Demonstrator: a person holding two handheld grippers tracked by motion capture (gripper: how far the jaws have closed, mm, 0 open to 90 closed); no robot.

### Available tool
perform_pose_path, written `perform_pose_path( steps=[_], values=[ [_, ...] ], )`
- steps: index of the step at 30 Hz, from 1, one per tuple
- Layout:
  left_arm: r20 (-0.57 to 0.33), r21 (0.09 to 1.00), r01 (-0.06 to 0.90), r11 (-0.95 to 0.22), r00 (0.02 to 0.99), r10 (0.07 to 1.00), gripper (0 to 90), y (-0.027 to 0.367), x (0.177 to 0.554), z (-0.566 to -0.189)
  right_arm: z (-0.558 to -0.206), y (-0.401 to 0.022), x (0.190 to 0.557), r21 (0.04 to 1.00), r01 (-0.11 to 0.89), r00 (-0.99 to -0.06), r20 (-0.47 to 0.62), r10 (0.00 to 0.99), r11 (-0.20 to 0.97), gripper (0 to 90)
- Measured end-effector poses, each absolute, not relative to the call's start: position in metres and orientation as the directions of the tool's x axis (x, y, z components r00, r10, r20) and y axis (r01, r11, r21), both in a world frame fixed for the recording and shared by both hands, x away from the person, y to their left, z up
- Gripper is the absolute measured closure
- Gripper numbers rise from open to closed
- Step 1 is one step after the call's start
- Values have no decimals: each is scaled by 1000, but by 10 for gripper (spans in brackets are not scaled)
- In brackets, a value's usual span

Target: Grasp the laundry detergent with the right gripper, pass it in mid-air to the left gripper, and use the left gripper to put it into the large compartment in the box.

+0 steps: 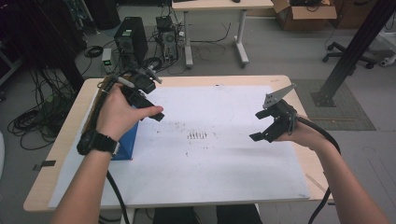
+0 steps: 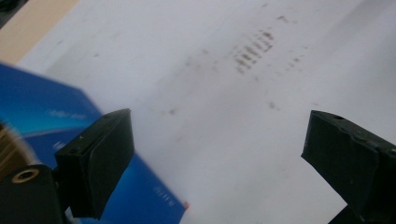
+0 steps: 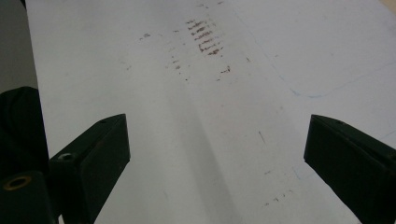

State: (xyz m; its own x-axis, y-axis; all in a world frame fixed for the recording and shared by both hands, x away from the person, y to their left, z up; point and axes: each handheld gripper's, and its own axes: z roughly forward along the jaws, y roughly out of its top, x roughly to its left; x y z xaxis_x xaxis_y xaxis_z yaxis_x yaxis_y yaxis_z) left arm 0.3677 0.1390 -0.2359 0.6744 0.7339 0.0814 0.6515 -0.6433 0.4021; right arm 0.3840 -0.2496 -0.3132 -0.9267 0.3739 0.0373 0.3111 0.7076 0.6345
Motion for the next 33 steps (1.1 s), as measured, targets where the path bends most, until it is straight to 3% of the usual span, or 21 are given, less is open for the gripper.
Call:
perform_pose_path(
  steps=[13, 33],
  values=[
    [28, 394, 544, -741, 799, 601, 81, 92, 361, -283, -313, -253, 382, 611, 296, -937, 39, 346, 734, 67],
    [11, 382, 522, -763, 823, 569, 82, 80, 361, -293, -313, -253, 379, 607, 296, -938, 40, 344, 738, 67]
  ],
)
